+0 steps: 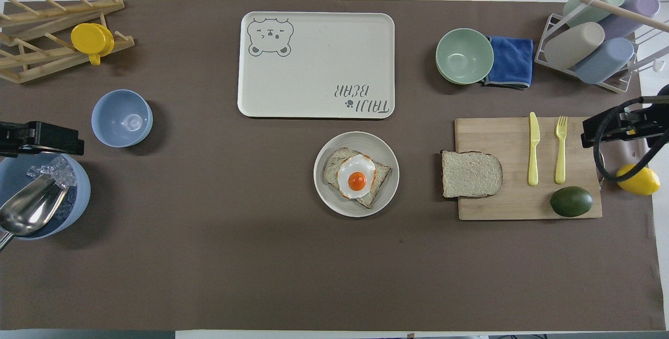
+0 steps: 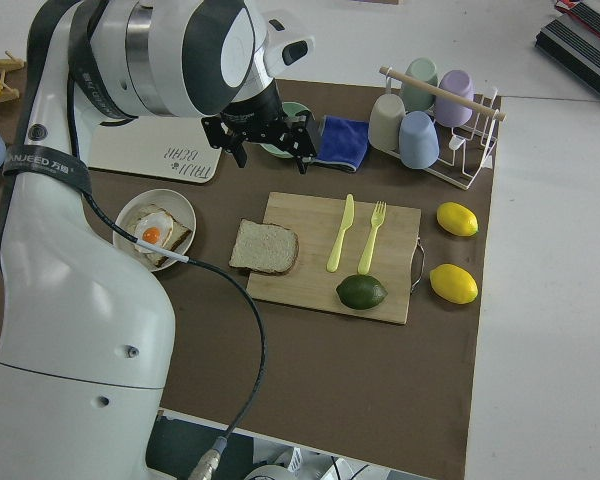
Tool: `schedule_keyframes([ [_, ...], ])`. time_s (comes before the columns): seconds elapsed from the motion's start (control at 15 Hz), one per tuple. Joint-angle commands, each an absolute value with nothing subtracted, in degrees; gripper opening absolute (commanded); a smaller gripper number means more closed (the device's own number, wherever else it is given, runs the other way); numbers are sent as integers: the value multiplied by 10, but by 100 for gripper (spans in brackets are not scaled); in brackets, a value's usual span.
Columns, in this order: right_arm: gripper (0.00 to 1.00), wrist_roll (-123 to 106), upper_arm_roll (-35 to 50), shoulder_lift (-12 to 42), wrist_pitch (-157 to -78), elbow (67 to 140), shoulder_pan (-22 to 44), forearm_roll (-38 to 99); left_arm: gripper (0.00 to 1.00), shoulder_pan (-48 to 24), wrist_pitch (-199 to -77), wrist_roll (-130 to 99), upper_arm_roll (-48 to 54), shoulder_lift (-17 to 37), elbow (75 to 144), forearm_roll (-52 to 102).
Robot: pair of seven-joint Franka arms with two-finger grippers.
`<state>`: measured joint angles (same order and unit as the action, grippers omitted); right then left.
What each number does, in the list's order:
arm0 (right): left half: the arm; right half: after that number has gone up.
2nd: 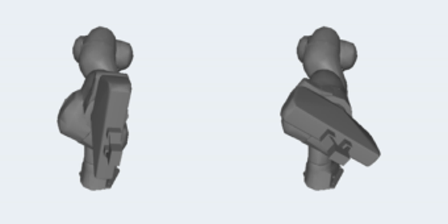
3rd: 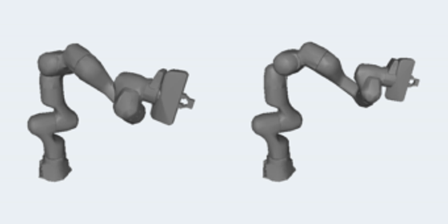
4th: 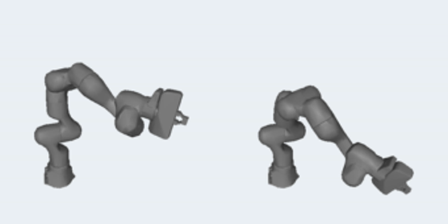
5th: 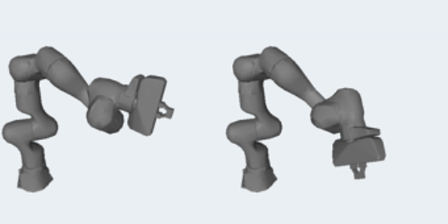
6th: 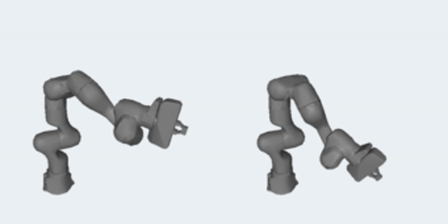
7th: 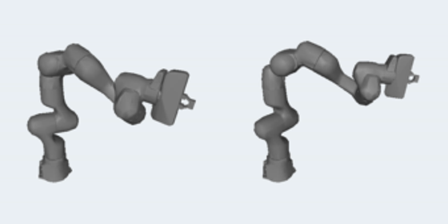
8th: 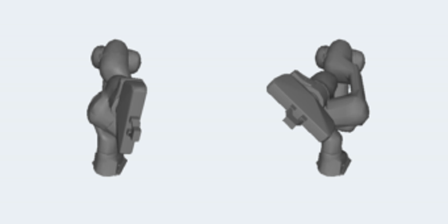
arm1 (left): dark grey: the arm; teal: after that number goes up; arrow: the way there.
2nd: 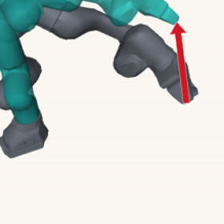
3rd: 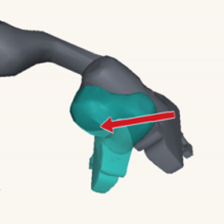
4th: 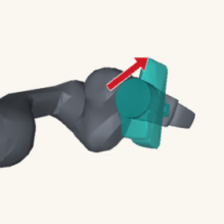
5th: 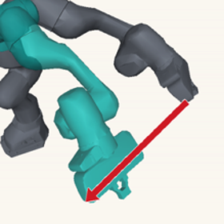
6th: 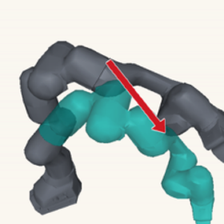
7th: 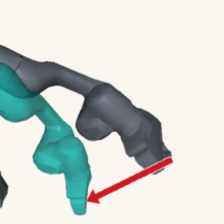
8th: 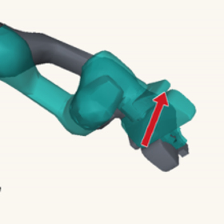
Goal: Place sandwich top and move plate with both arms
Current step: 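Reach the right gripper toward the bread slice on the cutting board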
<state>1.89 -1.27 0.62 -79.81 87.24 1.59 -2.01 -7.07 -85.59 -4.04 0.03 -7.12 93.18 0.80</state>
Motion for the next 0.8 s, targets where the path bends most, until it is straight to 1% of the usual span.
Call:
schedule_keyframes([
  [0.0,100,7,-5,7,-805,873,8,-24,100,-70,-850,-37,-9,-89,934,13],
  [0.47,100,24,-8,6,-804,874,9,-18,100,-70,-849,-36,-9,-107,934,12],
  [0.74,100,-3,-4,4,-799,875,9,-20,100,-70,-849,-36,-9,-112,934,12],
])
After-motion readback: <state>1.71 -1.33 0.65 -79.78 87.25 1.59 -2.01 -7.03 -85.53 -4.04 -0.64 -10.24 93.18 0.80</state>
